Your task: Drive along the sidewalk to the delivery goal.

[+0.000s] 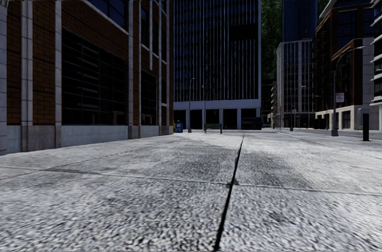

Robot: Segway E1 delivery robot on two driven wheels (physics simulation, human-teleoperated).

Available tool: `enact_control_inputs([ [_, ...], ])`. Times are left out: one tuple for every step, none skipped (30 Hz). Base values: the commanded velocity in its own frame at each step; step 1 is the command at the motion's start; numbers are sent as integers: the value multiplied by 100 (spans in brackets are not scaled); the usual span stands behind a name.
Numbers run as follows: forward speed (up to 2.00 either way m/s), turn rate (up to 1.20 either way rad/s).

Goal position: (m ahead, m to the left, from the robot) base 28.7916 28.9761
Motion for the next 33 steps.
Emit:
enact_control_inputs([
  [200, 0],
  [200, 0],
  [200, 0],
  [200, 0],
  [200, 0],
  [200, 0],
  [200, 0],
  [200, 0],
  [200, 0],
  [200, 0],
  [200, 0],
  [200, 0],
  [200, 0],
  [200, 0],
  [200, 0],
  [200, 0],
  [200, 0],
  [200, 0],
  [200, 0],
  [200, 0],
  [200, 0],
  [200, 0],
  [200, 0],
  [200, 0],
  [200, 0],
  [200, 0],
  [200, 0],
  [200, 0],
  [200, 0],
  [200, 0],
  [200, 0],
  [200, 0],
  [200, 0],
])
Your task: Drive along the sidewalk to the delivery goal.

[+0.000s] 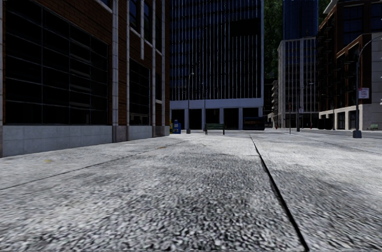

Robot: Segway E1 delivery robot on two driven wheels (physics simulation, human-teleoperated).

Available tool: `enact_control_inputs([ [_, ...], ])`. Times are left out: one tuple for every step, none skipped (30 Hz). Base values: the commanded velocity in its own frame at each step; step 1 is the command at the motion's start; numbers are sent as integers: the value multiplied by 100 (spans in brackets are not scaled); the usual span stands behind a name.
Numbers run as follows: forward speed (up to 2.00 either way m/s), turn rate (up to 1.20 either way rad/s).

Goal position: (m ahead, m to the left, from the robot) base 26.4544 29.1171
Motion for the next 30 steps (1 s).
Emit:
enact_control_inputs([
  [200, 0],
  [200, 0],
  [200, 0],
  [200, 0],
  [200, 0],
  [200, 0],
  [200, 0],
  [200, 0],
  [200, 0],
  [200, 0],
  [200, 0],
  [200, 0],
  [200, 0],
  [200, 0],
  [200, 0],
  [200, 0],
  [200, 0],
  [200, 0],
  [200, 0],
  [200, 0],
  [200, 0],
  [200, 0],
  [200, 0],
  [200, 0],
  [200, 0],
  [200, 0],
  [200, 0],
  [200, 0],
  [200, 0],
  [200, 0],
])
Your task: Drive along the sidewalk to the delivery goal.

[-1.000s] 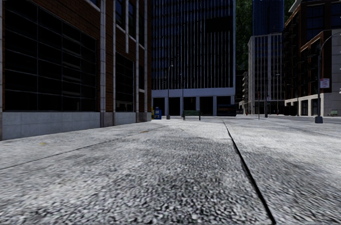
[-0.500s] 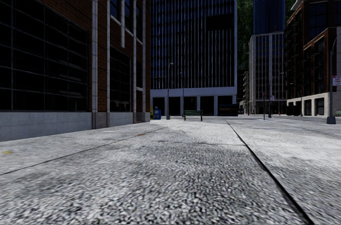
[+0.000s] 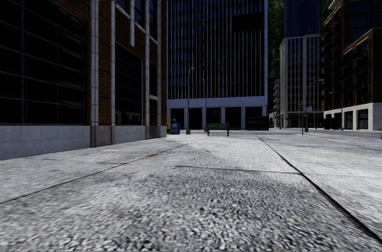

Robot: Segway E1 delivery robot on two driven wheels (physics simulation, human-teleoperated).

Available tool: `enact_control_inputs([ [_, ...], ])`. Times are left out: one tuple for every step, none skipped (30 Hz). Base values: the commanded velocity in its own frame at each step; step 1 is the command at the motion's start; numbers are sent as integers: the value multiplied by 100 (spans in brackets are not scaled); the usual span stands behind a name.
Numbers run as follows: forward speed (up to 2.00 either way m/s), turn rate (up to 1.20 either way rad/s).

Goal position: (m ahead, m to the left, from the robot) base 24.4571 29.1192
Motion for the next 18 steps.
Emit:
enact_control_inputs([
  [200, 0],
  [200, 0],
  [200, 0],
  [200, 0],
  [200, 0],
  [200, 0],
  [200, 0],
  [200, 0],
  [200, 0],
  [200, 0],
  [200, 0],
  [200, 0],
  [200, 0],
  [200, 0],
  [200, 0],
  [200, 0],
  [200, 0],
  [200, 0],
])
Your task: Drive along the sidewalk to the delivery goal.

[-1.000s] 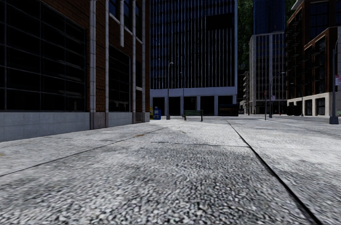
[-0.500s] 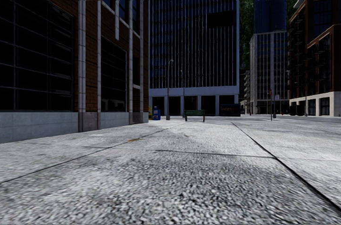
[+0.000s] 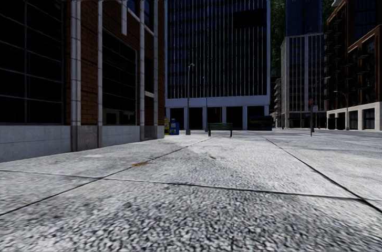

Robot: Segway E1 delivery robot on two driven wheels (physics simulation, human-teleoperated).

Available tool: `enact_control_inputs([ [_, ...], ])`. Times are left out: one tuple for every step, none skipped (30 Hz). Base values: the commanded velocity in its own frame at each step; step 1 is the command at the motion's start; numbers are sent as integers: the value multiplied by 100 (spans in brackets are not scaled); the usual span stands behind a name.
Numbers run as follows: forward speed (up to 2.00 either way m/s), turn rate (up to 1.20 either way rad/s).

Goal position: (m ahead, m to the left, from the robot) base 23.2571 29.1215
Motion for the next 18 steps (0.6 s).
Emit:
enact_control_inputs([
  [200, 0],
  [200, 0],
  [200, 0],
  [200, 0],
  [200, 0],
  [200, 0],
  [200, 0],
  [200, 0],
  [200, 0],
  [200, 0],
  [200, 0],
  [200, 0],
  [200, 0],
  [200, 0],
  [200, 0],
  [200, 0],
  [200, 0],
  [200, 0],
])
